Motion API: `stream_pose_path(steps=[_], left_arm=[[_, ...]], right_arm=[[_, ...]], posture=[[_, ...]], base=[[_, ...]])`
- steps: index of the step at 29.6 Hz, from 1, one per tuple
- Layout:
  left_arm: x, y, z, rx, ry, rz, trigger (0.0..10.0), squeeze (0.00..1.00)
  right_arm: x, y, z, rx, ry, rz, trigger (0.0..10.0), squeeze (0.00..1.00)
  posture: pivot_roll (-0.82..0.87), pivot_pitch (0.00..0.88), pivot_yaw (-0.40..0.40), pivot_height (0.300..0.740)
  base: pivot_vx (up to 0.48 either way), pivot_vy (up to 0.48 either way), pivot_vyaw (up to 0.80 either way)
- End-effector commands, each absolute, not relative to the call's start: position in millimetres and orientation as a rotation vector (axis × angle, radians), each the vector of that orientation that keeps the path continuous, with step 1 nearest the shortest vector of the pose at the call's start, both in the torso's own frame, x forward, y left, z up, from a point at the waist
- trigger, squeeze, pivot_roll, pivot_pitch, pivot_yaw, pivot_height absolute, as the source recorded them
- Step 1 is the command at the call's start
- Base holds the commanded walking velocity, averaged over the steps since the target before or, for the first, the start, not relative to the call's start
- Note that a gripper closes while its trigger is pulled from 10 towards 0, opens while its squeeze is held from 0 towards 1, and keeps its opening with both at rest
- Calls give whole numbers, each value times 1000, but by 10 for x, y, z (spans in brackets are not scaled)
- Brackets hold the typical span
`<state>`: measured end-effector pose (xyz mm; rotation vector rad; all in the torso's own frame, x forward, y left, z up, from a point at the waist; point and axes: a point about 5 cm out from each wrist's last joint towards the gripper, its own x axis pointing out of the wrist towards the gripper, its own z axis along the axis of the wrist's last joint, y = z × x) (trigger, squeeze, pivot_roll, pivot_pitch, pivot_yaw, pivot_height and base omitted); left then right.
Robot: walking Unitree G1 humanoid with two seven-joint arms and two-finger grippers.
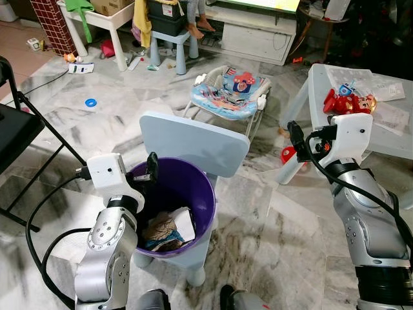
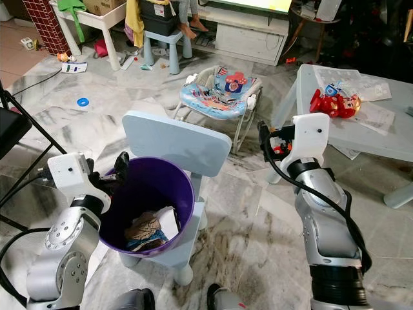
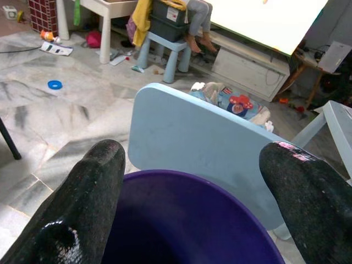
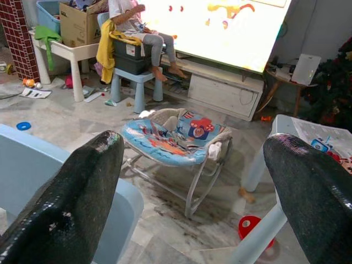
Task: Picking trash to rubbish bin
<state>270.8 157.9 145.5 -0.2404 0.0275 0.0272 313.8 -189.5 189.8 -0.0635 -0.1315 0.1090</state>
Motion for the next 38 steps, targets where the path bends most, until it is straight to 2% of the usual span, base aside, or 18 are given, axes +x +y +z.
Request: stream_pose_path(steps=[1,13,38], left_arm=[[2691,1542,1473,-239,20,7,10000,0],[2708,1542,1482,-232,18,-4,10000,0],[2708,1548,1485,-230,21,-5,10000,0]], right_arm=[[3136,-1894,1923,-76,-133,119,10000,1000],[3148,-1880,1915,-73,-132,126,10000,1000],[3161,-1890,1928,-63,-141,110,10000,1000]], posture=[[45,197,-98,740],[51,187,-97,740],[53,195,-92,740]], base=[[0,0,0],[0,0,0],[-349,0,0]])
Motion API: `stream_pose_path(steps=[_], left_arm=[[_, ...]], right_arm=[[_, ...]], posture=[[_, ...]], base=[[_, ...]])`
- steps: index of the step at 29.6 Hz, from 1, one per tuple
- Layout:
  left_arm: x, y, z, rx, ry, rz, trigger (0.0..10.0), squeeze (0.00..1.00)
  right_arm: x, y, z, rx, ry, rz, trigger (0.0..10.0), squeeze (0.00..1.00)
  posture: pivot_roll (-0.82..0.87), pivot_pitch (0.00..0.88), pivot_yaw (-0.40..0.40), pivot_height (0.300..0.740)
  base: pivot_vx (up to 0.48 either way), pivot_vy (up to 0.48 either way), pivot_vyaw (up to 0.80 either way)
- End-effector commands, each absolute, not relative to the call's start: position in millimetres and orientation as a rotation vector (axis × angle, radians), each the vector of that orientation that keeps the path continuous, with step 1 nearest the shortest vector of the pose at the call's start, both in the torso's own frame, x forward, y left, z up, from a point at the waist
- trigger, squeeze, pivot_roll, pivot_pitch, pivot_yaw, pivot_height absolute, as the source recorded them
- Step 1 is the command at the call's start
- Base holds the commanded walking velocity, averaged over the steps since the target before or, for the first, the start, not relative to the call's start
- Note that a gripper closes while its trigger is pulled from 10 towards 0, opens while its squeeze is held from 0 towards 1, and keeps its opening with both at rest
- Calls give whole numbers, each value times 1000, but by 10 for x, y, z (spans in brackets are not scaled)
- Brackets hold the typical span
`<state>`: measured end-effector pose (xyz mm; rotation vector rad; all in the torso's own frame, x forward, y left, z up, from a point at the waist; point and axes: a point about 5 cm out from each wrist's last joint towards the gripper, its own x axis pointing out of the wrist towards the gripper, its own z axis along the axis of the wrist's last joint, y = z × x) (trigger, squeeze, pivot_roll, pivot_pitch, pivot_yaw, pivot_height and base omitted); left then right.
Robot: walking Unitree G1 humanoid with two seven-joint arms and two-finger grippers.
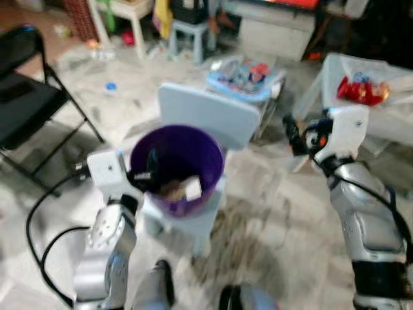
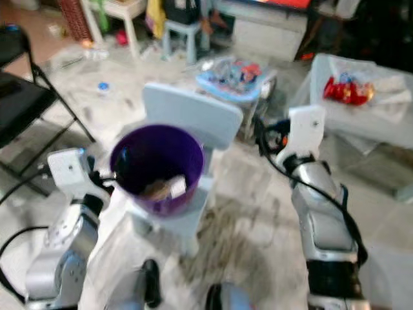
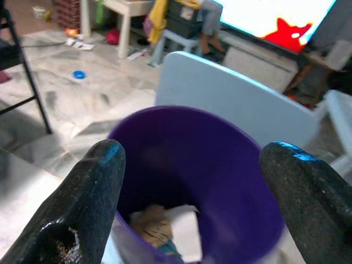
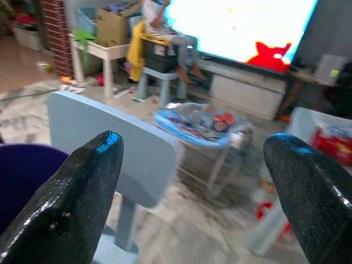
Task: Picking trash to rubbish bin
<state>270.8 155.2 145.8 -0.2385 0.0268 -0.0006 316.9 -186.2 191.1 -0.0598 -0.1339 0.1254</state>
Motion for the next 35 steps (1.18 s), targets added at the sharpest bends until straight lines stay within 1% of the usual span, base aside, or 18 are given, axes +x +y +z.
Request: stream_pose_path(steps=[1,6,23,35], left_arm=[[2710,1549,1485,-230,21,-5,10000,0],[2714,1552,1489,-227,18,-5,10000,0],[2750,1609,1531,-248,-8,27,10000,0],[2767,1609,1530,-250,-7,24,10000,0]], right_arm=[[3162,-1891,1929,-63,-141,109,10000,1000],[3162,-1896,1935,-63,-144,106,10000,1000],[3190,-1907,1965,-62,-154,107,10000,1000],[3194,-1910,1962,-64,-155,104,10000,1000]], posture=[[52,193,-90,740],[52,193,-90,740],[53,183,-92,740],[50,178,-90,740]], base=[[-334,0,0],[-339,0,0],[0,0,0],[0,378,0]])
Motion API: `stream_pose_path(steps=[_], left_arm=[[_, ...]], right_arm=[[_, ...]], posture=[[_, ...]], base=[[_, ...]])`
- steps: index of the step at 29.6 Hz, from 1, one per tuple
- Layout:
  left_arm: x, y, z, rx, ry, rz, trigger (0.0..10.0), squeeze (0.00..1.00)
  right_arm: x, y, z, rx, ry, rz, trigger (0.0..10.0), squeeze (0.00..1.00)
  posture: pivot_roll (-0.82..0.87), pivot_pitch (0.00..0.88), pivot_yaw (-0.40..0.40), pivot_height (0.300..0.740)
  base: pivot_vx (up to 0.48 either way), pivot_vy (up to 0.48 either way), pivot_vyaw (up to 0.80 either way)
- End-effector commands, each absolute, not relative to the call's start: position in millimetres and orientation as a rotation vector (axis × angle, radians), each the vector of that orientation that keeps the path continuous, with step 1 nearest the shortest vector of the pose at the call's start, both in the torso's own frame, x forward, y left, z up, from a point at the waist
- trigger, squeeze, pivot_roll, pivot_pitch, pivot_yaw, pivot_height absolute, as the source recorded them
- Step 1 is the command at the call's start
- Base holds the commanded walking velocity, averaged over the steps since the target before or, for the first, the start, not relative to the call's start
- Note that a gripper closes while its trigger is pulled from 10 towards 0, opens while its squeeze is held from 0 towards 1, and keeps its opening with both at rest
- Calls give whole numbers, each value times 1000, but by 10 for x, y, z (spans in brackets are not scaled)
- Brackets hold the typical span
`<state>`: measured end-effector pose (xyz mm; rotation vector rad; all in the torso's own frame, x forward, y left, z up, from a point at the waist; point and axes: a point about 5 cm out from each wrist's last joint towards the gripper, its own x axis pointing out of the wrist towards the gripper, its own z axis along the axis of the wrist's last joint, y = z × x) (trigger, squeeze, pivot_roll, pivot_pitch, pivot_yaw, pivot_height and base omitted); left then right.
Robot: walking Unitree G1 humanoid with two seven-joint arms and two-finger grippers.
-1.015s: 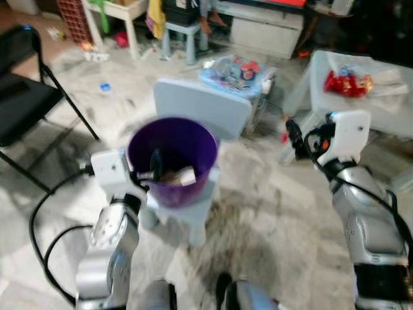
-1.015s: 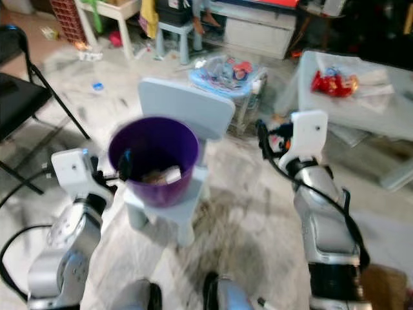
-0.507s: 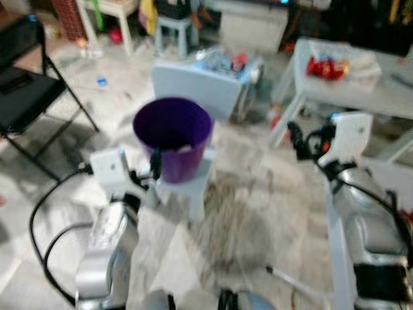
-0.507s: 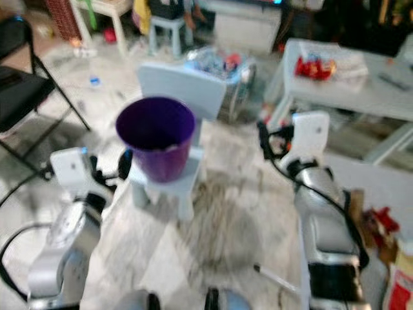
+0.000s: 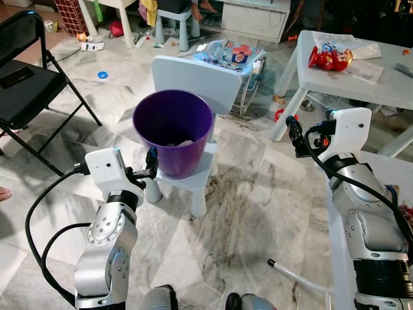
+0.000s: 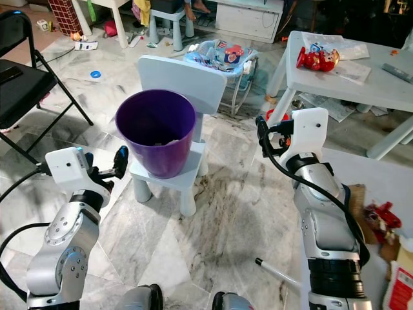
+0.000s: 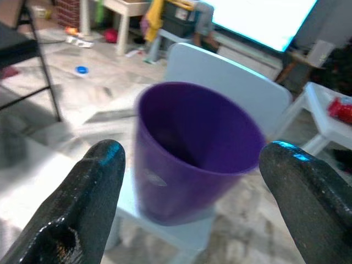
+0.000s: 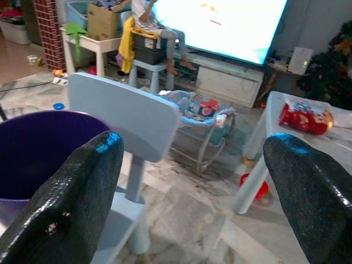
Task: Picking trash to rubbish bin
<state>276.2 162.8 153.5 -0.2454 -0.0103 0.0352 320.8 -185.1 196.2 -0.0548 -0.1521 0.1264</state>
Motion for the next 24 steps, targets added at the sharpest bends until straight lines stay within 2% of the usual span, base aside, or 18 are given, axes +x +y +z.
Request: stream_pose_path(steps=[1,24], left_arm=[[2767,1608,1530,-251,-7,24,10000,0],[2808,1588,1527,-253,-11,16,10000,0]], right_arm=[[3194,-1909,1962,-64,-155,104,10000,1000],[3212,-1919,1990,-64,-169,98,10000,1000]], posture=[[50,178,-90,740],[44,157,-89,740]], base=[[0,431,0],[0,480,0]])
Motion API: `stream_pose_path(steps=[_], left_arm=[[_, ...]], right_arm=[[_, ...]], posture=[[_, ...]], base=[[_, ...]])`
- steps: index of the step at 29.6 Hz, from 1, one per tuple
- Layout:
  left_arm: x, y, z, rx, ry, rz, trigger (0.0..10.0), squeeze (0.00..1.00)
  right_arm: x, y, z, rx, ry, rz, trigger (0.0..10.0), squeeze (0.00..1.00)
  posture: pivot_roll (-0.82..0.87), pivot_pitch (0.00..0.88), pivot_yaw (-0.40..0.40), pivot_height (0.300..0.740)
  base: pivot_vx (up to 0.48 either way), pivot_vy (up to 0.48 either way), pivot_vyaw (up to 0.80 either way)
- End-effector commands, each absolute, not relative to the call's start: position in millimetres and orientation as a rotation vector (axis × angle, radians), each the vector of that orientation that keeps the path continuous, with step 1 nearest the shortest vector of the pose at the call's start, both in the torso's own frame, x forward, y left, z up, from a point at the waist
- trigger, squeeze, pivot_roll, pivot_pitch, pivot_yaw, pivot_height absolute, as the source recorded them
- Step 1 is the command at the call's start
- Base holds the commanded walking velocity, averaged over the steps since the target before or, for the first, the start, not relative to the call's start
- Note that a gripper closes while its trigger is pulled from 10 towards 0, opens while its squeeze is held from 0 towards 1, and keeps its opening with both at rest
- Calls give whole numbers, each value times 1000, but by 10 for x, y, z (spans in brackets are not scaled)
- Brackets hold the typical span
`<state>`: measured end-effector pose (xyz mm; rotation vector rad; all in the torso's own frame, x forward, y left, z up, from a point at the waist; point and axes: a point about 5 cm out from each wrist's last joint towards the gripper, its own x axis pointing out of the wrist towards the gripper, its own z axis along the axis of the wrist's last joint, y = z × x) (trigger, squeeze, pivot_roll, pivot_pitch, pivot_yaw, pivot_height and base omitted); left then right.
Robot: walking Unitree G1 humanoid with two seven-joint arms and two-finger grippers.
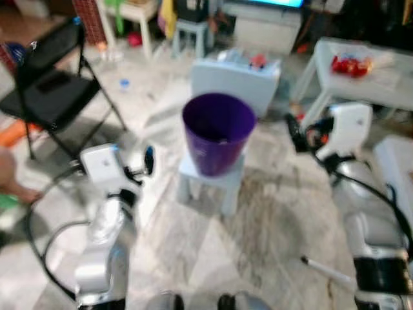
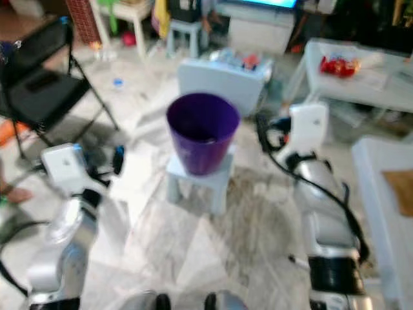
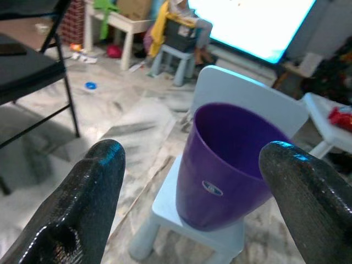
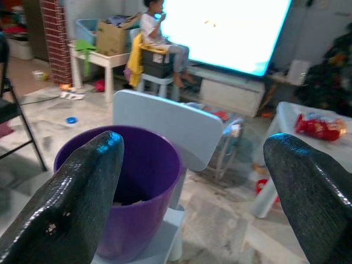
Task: Picking trash to rubbish bin
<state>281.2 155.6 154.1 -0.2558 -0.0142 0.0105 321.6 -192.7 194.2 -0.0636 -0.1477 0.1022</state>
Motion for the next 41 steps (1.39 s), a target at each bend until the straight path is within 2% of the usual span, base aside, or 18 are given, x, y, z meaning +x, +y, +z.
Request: stream_pose_path(steps=[1,8,17,18,19,20,21,22,24,28,29,30,31,32,33,41], left_arm=[[2812,1586,1528,-253,-12,15,10000,0],[2836,1584,1518,-252,-15,23,10000,0],[2852,1579,1523,-252,-27,23,10000,0],[2853,1579,1523,-251,-28,23,10000,0],[2856,1580,1523,-250,-29,24,10000,0],[2856,1580,1523,-250,-29,24,10000,0],[2857,1582,1523,-249,-29,25,10000,0],[2857,1582,1522,-249,-30,26,10000,0],[2860,1580,1521,-248,-29,25,10000,0],[2862,1575,1519,-247,-29,23,10000,0],[2863,1574,1519,-247,-29,23,10000,0],[2864,1574,1519,-246,-30,22,10000,0],[2866,1573,1520,-244,-31,21,10000,0],[2866,1572,1520,-244,-31,21,10000,0],[2866,1573,1523,-242,-32,21,10000,0],[2868,1602,1530,-228,-38,32,10000,0]], right_arm=[[3215,-1920,1992,-65,-169,98,10000,1000],[3210,-1903,1986,-62,-170,100,10000,1000],[3223,-1897,1992,-59,-167,96,10000,1000],[3223,-1898,1991,-59,-165,95,10000,953],[3223,-1903,1988,-58,-163,92,10000,796],[3223,-1903,1988,-58,-163,92,10000,796],[3223,-1907,1987,-59,-162,90,10000,729],[3221,-1909,1987,-59,-162,90,10000,729],[3217,-1916,1980,-56,-158,85,10000,580],[3212,-1913,1975,-58,-157,84,10000,514],[3212,-1912,1975,-58,-157,84,10000,412],[3211,-1910,1976,-58,-157,84,10000,361],[3211,-1908,1977,-58,-157,84,10000,314],[3211,-1908,1977,-58,-157,85,10000,314],[3209,-1909,1977,-58,-156,85,10000,0],[3202,-1907,1973,-58,-153,89,10000,0]], posture=[[44,157,-89,740],[37,144,-92,740],[33,139,-91,740],[32,139,-91,740],[30,142,-89,740],[30,142,-89,740],[30,142,-89,740],[30,142,-89,740],[28,146,-88,740],[27,147,-86,740],[26,148,-85,740],[25,148,-85,740],[25,148,-85,740],[25,148,-85,740],[25,151,-84,740],[25,155,-84,740]], base=[[0,480,0],[0,457,0],[0,0,-178],[0,0,-800],[0,0,-800],[0,0,-800],[0,0,-800],[0,0,-800],[0,0,-794],[0,0,-794],[0,0,-788],[0,0,-800],[0,0,-788],[0,0,-788],[0,0,-788],[0,0,-791]])
